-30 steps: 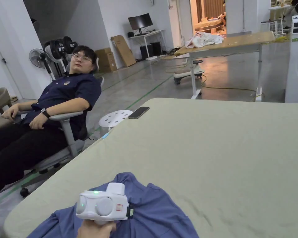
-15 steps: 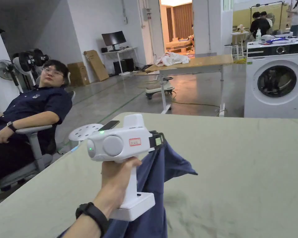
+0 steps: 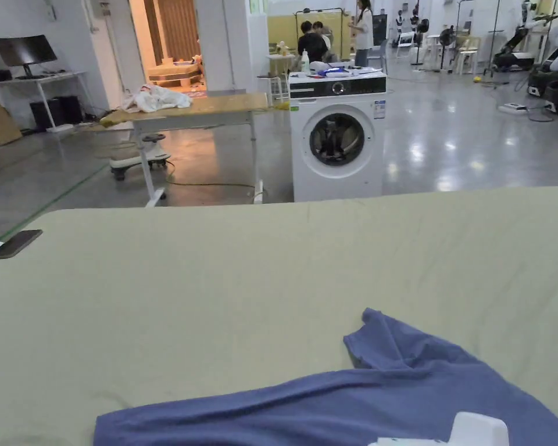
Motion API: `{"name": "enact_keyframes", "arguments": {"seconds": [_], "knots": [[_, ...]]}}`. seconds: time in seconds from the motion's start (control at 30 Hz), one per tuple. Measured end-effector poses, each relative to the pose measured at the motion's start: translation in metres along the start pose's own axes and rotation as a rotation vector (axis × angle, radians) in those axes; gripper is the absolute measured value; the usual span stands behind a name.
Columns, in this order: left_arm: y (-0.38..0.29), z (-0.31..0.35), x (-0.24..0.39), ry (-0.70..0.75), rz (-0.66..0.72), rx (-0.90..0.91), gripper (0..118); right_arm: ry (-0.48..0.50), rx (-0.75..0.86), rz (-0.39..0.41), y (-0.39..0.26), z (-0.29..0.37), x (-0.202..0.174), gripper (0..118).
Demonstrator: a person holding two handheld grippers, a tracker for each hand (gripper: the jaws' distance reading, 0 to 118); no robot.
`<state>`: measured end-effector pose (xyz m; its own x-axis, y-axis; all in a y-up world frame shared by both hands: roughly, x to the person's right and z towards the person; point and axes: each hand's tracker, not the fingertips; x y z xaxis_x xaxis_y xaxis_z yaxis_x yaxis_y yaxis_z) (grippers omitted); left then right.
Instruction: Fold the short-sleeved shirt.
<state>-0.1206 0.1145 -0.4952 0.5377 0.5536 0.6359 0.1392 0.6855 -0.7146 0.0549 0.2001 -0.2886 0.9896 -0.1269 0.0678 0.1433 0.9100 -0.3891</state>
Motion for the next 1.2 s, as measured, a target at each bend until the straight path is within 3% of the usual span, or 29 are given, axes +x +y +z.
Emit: {"name": "enact_keyframes", "arguments": {"seconds": [0.17, 0.2, 0.23, 0.3, 0.33, 0.5, 0.57, 0.63, 0.7, 0.77, 0.83, 0.87, 0.93, 0.97, 1.07, 1.2], "knots": [[-0.050, -0.015, 0.026, -0.050, 0.025, -0.050, 0, 0.003, -0.007, 0.010, -0.001, -0.003, -0.004, 0], [-0.052, -0.007, 0.028, -0.049, 0.029, -0.039, 12, 0.013, -0.009, 0.017, -0.002, -0.008, -0.006, 0], [-0.052, 0.007, 0.028, -0.069, 0.031, -0.029, 31, 0.022, -0.013, 0.024, -0.002, -0.013, -0.007, 0], [-0.041, 0.044, 0.023, -0.088, -0.017, 0.011, 86, 0.035, -0.011, 0.031, -0.001, -0.020, -0.012, 0], [-0.034, 0.071, 0.023, -0.024, -0.049, 0.073, 95, 0.063, -0.002, 0.026, 0.001, -0.023, -0.015, 0], [-0.005, 0.210, 0.009, 0.351, -0.196, 0.393, 95, 0.130, 0.048, 0.058, 0.017, -0.039, -0.030, 0], [-0.002, 0.252, 0.002, 0.493, -0.237, 0.439, 95, 0.142, 0.097, 0.081, 0.025, -0.043, -0.037, 0], [-0.010, 0.296, 0.004, 0.706, -0.282, 0.561, 94, 0.162, 0.128, 0.087, 0.033, -0.047, -0.044, 0], [-0.024, 0.333, 0.013, 0.832, -0.349, 0.695, 94, 0.173, 0.141, 0.092, 0.039, -0.051, -0.050, 0], [-0.036, 0.362, 0.022, 0.965, -0.364, 0.749, 93, 0.185, 0.148, 0.108, 0.043, -0.055, -0.054, 0], [-0.047, 0.385, 0.029, 1.062, -0.402, 0.760, 84, 0.188, 0.151, 0.129, 0.044, -0.059, -0.058, 0], [-0.053, 0.393, 0.033, 1.102, -0.411, 0.761, 68, 0.191, 0.150, 0.134, 0.044, -0.060, -0.060, 0], [-0.064, 0.406, 0.037, 1.137, -0.390, 0.753, 16, 0.198, 0.141, 0.123, 0.046, -0.059, -0.062, 0], [-0.068, 0.410, 0.036, 1.137, -0.370, 0.750, 0, 0.205, 0.142, 0.104, 0.046, -0.057, -0.062, 0], [-0.084, 0.417, 0.036, 1.086, -0.276, 0.764, 0, 0.229, 0.166, 0.076, 0.047, -0.052, -0.062, 0], [-0.092, 0.417, 0.036, 1.160, -0.261, 0.755, 0, 0.171, 0.180, 0.186, 0.048, -0.049, -0.069, 0]]}}
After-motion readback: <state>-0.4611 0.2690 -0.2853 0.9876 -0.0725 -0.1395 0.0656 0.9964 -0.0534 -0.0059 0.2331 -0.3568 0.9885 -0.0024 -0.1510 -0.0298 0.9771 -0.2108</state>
